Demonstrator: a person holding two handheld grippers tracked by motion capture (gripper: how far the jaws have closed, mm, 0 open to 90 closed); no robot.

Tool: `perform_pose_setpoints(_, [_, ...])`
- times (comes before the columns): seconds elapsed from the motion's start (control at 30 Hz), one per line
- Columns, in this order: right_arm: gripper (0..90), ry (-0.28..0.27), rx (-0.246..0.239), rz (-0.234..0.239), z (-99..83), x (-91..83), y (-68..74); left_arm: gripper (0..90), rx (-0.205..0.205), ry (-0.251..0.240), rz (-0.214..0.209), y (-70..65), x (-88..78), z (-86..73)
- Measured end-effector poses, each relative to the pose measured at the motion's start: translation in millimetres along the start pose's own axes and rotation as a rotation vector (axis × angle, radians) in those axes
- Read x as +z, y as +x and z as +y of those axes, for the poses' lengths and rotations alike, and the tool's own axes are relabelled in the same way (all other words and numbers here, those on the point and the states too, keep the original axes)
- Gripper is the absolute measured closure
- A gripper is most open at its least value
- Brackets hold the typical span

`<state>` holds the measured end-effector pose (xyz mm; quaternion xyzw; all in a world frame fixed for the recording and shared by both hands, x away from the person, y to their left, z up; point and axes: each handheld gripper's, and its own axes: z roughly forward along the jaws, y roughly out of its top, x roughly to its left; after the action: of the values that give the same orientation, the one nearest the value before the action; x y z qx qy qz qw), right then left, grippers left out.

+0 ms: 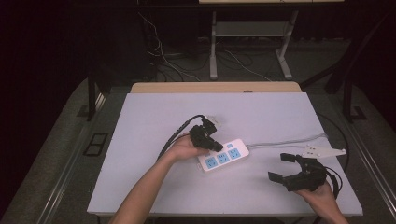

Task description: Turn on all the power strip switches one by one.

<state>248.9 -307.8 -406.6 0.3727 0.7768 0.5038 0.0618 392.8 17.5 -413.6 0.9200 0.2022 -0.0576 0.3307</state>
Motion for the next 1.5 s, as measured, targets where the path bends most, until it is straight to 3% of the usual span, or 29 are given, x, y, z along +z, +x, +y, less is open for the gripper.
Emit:
perform_pose_setpoints(0.4, [2.2,0.003,0.003,0.0,-0.3,0.6,-0.3,89.4,0.056,0.024,0.043,-6.9,-2.6,2.1])
perform_pose_setpoints(0.5, [2.2,0.007,0.004,0.001,-0.9,1.3,-0.2,89.4,0.078,-0.003,0.054,-9.5,-7.7,4.3])
perform_pose_setpoints(0.7, [2.2,0.007,0.005,0.001,-0.7,2.0,-0.4,89.4,0.097,-0.012,0.053,-12.8,-16.5,13.6])
perform_pose_setpoints(1.1, [2.2,0.008,0.002,0.002,-0.6,2.4,-0.5,89.3,0.105,-0.01,0.046,-12.7,-22.1,30.1])
perform_pose_setpoints(1.5, [2.2,0.009,0.002,0.004,-0.7,2.0,0.3,89.3,0.096,0.001,0.041,-7.8,-7.7,36.5])
